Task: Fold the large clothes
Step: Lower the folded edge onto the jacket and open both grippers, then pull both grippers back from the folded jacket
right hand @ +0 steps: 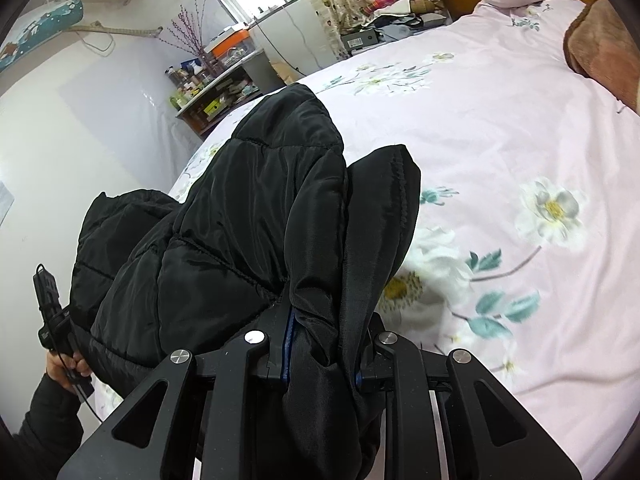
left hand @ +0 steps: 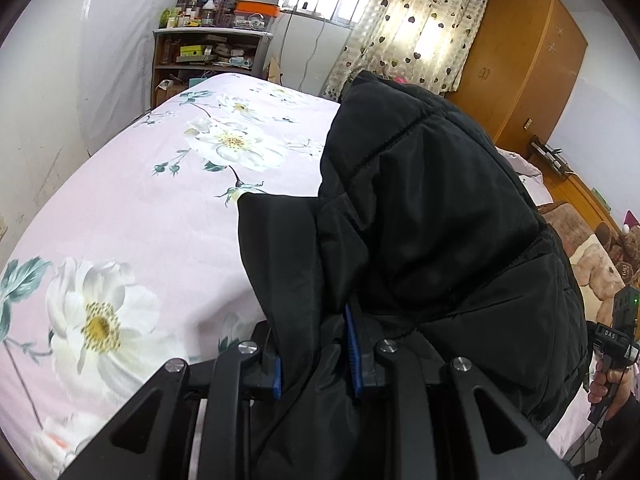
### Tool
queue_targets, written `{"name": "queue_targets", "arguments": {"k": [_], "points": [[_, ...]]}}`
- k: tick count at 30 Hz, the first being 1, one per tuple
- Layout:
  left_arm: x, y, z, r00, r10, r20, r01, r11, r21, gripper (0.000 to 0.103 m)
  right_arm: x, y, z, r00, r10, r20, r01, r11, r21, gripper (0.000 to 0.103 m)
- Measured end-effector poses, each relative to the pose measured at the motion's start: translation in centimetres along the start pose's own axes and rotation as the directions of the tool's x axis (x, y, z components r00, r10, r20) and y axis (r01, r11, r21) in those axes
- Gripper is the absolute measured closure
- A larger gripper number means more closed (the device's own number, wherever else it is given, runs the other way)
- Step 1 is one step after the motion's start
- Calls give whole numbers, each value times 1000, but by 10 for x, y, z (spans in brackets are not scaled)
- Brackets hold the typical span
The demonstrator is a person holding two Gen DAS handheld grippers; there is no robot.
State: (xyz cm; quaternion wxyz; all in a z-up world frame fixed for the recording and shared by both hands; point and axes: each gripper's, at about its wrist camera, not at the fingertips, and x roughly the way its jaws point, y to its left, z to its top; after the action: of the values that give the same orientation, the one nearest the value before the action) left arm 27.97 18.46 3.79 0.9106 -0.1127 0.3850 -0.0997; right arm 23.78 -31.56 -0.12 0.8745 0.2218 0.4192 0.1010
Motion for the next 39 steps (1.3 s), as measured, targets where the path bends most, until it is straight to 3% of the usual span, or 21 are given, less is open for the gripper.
{"name": "queue_targets", "arguments": {"k": [9,13,16,20,24,27,30,32,35,39], "points": [[64,6,1,999,24,-36,-24,1000,3,76,45,-20,19,999,-28,-17,29,999,21,80],[103,27,-25,988,82,-131,-89,995,-49,69,88,-47,7,989,-84,-118,94,992,82,66],[98,40,-33,990,71,-121,-83,992,-98,54,93,-56,-3,989,-87,-124,100,990,104,56],[73,47,-35,991,86,-99,-98,988,-119,54,71,-51,-4,987,-125,-100,132,989,70,49],[30,50,-30,989,145,-5,-145,977,-154,56,34,-36,-3,980,-199,-6,199,980,25,49],[7,25,-24,992,112,64,-104,989,-109,56,14,-14,3,975,-212,74,215,976,-35,49],[16,-23,-14,996,66,67,-69,997,34,56,20,11,11,982,-170,77,177,979,-101,49],[38,-37,-6,998,58,26,-61,994,88,56,37,22,13,985,-164,50,169,976,-137,49],[77,-37,-11,990,116,-79,-109,990,84,56,69,16,13,975,-216,-42,208,968,-139,49],[79,-36,-15,988,129,-89,-122,990,76,55,76,12,10,969,-236,-67,225,964,-142,49]]}}
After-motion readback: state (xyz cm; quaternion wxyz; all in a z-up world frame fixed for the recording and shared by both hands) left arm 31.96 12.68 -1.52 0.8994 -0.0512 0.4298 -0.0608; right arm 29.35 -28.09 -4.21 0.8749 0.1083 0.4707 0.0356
